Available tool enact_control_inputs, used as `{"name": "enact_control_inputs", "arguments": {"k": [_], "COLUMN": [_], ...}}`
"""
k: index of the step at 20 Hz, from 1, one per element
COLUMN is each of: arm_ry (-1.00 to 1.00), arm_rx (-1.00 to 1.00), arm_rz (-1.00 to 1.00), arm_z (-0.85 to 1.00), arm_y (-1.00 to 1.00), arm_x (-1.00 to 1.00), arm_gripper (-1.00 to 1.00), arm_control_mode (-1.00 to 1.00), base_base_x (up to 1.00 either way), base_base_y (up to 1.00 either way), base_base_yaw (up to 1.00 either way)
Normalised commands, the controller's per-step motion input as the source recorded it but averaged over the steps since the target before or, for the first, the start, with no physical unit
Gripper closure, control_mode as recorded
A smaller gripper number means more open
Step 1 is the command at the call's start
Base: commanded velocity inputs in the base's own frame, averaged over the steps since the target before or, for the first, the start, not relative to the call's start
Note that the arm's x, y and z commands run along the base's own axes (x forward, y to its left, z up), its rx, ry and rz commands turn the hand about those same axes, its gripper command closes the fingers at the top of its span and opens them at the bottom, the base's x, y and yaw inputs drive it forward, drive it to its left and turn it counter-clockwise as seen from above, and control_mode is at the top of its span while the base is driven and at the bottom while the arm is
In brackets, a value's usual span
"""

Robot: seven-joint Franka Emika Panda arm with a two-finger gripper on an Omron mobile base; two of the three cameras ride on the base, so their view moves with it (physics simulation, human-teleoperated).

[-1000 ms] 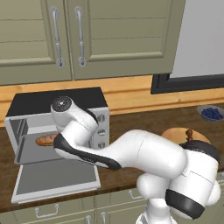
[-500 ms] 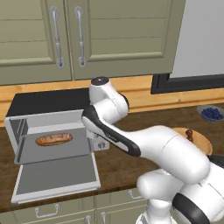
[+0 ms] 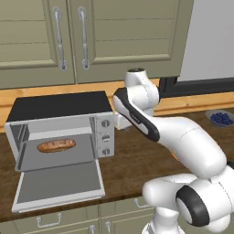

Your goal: Pick up the kebab skewer and baguette bread, and place them inside the toaster oven. Close the toaster oven door and start by setting the timer.

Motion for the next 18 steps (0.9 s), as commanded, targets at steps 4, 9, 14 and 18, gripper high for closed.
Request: {"name": "enact_control_inputs", "arguments": {"k": [4,9,14,18], "arm_ry": [0.10,0.10,0.07,0.00], "arm_rx": [0.11,0.11,0.03,0.00], "arm_rz": [-0.46,-0.49,-0.32,-0.14], "arm_z": [0.00,0.00,-0.18,-0.61], "arm_y": [-1.00,-1.00,-1.00,-1.00], "arm_x": [0.15,0.17,0.17,0.02], "arm_gripper": [-1.00,-1.00,-1.00,-1.00], "arm_control_mode": [-1.00,-1.00,-1.00,-1.00], "base_base_x": [0.00,0.00,0.00,0.00], "base_base_y": [0.00,0.00,0.00,0.00], "base_base_yaw": [0.00,0.00,0.00,0.00]}}
